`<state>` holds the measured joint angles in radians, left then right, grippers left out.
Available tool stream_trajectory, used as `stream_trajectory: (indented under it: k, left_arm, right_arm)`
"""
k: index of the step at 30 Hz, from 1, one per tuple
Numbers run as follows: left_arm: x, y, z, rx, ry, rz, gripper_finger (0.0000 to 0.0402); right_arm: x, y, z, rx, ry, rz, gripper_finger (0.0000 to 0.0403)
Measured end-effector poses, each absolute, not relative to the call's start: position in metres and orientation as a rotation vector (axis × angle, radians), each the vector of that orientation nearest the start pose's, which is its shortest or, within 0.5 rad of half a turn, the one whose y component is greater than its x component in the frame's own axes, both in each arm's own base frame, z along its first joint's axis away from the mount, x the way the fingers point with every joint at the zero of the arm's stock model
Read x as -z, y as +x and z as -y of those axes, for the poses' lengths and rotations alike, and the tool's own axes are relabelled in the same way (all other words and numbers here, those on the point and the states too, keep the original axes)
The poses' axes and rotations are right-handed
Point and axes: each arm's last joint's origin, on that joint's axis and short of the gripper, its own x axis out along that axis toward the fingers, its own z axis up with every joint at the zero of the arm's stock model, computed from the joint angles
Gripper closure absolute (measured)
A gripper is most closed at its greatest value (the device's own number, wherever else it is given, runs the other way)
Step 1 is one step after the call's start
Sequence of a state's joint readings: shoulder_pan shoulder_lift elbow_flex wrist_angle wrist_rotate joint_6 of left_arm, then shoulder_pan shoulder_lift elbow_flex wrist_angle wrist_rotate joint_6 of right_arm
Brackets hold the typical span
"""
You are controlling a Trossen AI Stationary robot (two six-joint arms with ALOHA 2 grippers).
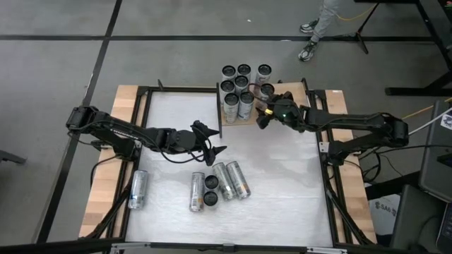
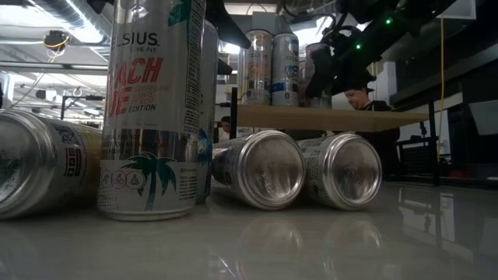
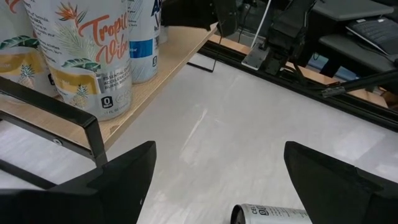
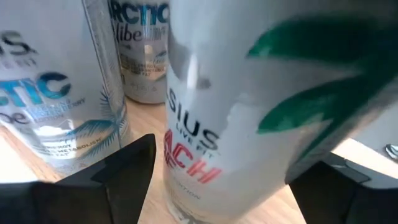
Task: Place canned beverage on shelf
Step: Put the pink soda can on the shelf aligned with the other pink soda can
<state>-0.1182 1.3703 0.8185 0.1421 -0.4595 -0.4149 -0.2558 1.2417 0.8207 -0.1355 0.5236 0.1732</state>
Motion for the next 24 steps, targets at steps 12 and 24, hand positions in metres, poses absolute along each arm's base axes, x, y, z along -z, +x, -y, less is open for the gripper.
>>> stream_trajectory:
  k: [12, 24]
  left_arm:
    - [-0.248, 0.293, 0.022, -0.412, -0.288, -0.318, 0.0052]
    - [-0.248, 0.293, 0.022, -0.412, -0.288, -0.318, 0.0052]
  right_arm:
    - [-0.281, 0.226, 0.073, 0.782, 0.099, -0.457, 0.0079]
    - [-0.294, 0.204, 0.064, 0.677, 0.188, -0.441, 0.0079]
